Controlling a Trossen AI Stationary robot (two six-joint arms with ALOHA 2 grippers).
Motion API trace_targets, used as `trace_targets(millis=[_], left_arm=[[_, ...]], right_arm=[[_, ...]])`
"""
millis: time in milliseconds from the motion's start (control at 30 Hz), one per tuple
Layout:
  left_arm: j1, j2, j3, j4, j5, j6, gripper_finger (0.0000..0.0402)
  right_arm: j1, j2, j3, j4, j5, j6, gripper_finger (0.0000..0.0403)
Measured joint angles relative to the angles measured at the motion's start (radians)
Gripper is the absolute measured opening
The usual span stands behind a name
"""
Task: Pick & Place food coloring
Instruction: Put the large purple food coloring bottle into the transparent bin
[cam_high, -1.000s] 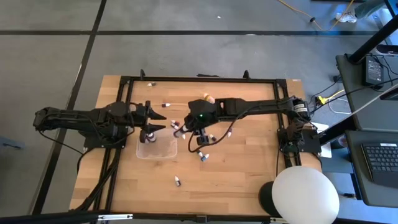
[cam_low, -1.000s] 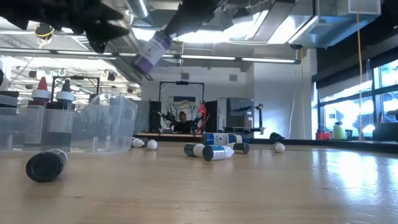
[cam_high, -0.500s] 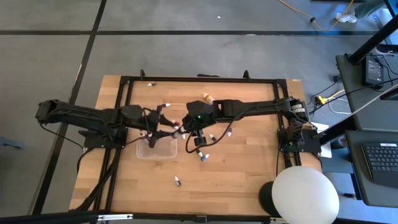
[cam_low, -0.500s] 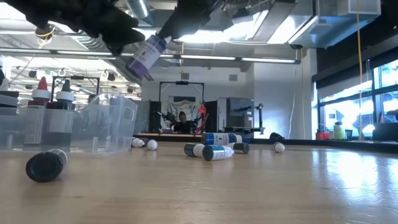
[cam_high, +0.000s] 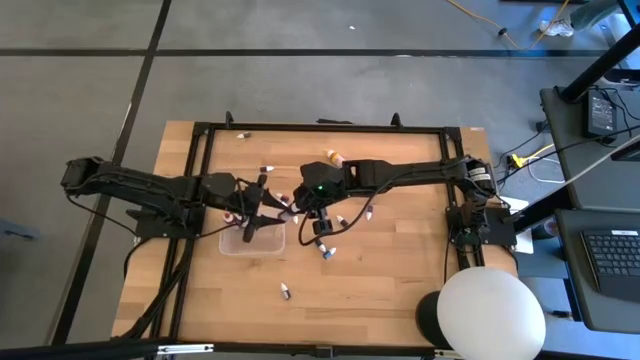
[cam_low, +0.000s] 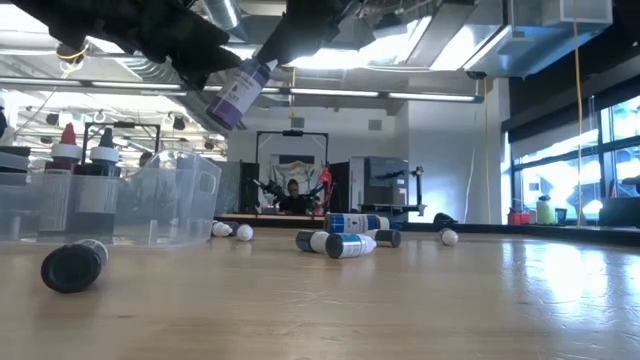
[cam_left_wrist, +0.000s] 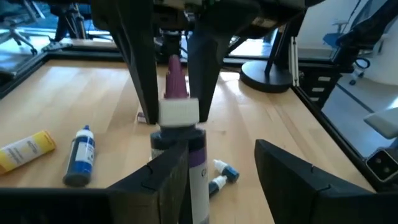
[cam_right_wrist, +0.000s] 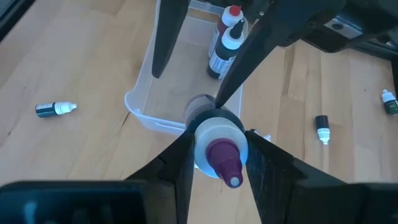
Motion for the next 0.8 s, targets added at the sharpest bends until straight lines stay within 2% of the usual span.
trace_targets(millis=[267, 433, 600, 800], left_arm=[[0.000, 0.000, 0.000, 0.014, -0.013, 0.008, 0.0185], [0.001, 0.000, 0.000, 0.006, -0.091, -0.007, 0.0213], [0.001, 0.000, 0.000, 0.006, -0.121, -0.015, 0.0244], [0.001, 0.000, 0.000, 0.006, -0.123, -0.065, 0.0250]], right_arm=[[0.000, 0.000, 0.000, -0.009, 0.000, 0.000, 0.0129], [0.006, 0.000, 0.000, 0.005, 0.000, 0.000, 0.0129], [0.016, 0.000, 0.000, 0.023, 0.000, -0.003, 0.0129], [0.015, 0.000, 0.000, 0.052, 0.000, -0.006, 0.0129]])
